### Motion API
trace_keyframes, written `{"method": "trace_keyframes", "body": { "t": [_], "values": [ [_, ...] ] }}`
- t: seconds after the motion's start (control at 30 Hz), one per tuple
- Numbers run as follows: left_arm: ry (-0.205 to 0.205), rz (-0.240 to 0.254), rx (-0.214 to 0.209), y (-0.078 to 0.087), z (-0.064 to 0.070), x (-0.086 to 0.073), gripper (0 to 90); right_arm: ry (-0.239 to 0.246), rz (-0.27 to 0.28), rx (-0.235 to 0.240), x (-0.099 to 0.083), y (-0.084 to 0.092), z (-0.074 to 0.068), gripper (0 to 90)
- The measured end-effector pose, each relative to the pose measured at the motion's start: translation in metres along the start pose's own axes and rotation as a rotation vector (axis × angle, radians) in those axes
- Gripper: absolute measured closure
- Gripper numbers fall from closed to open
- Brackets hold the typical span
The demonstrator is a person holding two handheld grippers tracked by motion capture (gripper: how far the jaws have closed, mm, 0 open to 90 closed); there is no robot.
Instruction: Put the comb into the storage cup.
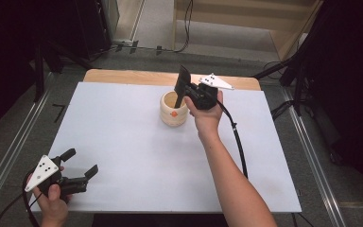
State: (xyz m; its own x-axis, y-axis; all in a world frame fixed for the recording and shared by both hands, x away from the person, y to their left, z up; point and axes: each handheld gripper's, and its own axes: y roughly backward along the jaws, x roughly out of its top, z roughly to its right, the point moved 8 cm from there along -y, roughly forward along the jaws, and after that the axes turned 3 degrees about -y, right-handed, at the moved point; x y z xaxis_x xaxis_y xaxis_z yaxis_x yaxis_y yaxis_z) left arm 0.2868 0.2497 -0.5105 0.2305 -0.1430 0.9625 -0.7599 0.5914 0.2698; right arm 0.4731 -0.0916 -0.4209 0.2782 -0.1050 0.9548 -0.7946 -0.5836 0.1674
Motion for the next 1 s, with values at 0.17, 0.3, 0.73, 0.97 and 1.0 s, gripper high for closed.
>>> {"method": "trace_keyframes", "body": {
  "t": [0.17,0.3,0.73,0.97,1.0],
  "values": [
    [-0.001,-0.003,-0.001,-0.001,0.0,0.0,0.0,-0.01,-0.008,-0.004,-0.005,-0.002,0.002,83.1],
    [-0.001,-0.003,-0.001,-0.001,0.001,0.0,0.0,-0.008,-0.013,-0.005,-0.008,-0.004,0.003,83.1],
    [-0.001,0.002,-0.003,0.0,0.0,0.0,0.0,-0.03,-0.034,-0.004,-0.019,-0.009,0.004,83.1],
    [0.014,0.01,-0.007,0.001,-0.001,0.001,0.0,-0.059,-0.032,-0.004,-0.025,-0.009,0.01,83.1],
    [0.014,0.01,-0.008,0.001,-0.001,0.001,0.0,-0.07,-0.031,-0.004,-0.025,-0.009,0.01,83.1]
  ]
}}
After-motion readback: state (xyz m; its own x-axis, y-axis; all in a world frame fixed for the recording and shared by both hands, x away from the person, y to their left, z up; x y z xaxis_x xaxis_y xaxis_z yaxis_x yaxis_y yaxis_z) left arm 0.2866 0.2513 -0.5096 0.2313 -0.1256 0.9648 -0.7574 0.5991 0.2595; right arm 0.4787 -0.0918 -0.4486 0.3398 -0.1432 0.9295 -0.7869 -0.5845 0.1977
